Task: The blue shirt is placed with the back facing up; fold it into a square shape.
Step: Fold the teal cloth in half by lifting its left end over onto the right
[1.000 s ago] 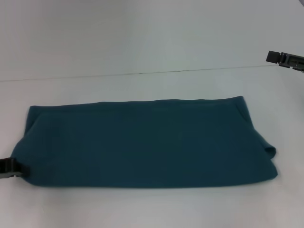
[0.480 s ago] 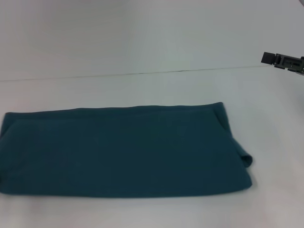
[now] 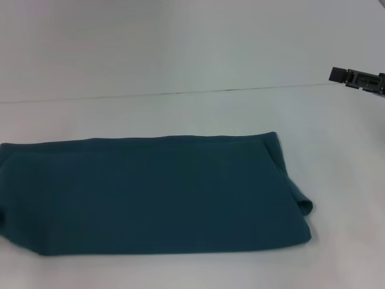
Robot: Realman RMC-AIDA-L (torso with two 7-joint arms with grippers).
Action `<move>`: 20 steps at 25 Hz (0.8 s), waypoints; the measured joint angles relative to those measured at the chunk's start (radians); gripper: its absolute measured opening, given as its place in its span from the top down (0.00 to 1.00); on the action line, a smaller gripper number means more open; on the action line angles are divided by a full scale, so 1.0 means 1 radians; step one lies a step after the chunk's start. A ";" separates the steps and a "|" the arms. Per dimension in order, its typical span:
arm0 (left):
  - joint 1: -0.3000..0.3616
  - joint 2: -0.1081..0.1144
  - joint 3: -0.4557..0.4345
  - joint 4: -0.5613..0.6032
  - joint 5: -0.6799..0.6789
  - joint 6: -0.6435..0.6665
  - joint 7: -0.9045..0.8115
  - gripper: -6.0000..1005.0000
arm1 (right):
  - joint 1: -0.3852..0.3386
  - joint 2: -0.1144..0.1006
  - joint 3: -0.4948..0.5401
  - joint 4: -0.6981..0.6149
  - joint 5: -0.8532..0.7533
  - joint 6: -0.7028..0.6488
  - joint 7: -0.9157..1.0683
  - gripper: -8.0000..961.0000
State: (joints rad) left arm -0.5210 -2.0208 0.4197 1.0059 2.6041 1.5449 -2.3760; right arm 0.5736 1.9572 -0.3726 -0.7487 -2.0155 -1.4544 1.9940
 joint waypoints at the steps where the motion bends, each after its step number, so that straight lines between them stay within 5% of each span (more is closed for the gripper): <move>1: -0.008 -0.002 0.000 -0.001 -0.026 0.019 0.006 0.95 | 0.000 0.000 0.000 0.007 0.000 0.003 -0.004 0.06; 9: -0.140 -0.044 0.109 -0.023 -0.351 0.146 0.039 0.95 | 0.002 0.000 0.001 0.063 0.000 0.015 -0.062 0.06; 13: -0.238 -0.116 0.212 -0.028 -0.442 0.127 0.032 0.95 | -0.005 0.003 0.002 0.065 0.000 0.010 -0.078 0.06; 16: -0.295 -0.152 0.316 -0.088 -0.499 0.046 0.032 0.95 | -0.012 0.001 0.006 0.065 0.000 0.006 -0.087 0.06; 20: -0.318 -0.151 0.529 -0.282 -0.714 -0.147 0.090 0.95 | -0.027 -0.004 0.008 0.065 0.009 0.002 -0.098 0.06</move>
State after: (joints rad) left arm -0.8394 -2.1720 0.9488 0.7239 1.8896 1.3976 -2.2860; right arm 0.5468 1.9537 -0.3650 -0.6841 -2.0067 -1.4524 1.8962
